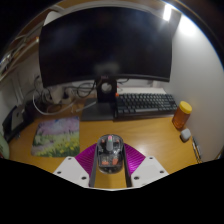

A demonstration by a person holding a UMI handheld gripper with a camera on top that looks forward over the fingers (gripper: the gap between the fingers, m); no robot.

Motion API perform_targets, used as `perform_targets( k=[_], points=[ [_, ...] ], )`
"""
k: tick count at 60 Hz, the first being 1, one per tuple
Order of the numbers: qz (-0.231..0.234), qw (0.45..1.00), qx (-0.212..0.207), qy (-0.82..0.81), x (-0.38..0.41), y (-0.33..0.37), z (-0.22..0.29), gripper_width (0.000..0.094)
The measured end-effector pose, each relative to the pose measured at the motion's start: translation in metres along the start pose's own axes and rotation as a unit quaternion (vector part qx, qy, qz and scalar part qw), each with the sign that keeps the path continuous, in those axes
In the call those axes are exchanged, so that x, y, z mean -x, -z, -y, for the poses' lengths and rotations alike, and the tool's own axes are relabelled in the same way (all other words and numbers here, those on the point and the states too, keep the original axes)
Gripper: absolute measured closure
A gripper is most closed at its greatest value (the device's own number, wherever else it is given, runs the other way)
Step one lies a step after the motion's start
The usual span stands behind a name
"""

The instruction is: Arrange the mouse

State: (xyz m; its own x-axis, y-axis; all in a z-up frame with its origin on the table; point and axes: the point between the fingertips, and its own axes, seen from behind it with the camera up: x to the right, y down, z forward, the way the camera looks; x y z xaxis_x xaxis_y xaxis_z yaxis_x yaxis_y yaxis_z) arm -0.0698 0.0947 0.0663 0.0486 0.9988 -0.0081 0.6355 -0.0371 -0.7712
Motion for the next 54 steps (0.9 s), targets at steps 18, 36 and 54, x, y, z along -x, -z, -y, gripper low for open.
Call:
perform_targets(
  k=[18, 36, 54],
  points=[
    [0.051, 0.999, -0.019, 0.001, 0.120, -0.019, 0.070, 0.0519],
    [0.060, 0.997, 0.036, 0.027, 0.245, -0.090, 0.025, 0.0519],
    [0.037, 0.997, 0.063, 0.017, 0.257, -0.118, -0.009, 0.0443]
  ],
)
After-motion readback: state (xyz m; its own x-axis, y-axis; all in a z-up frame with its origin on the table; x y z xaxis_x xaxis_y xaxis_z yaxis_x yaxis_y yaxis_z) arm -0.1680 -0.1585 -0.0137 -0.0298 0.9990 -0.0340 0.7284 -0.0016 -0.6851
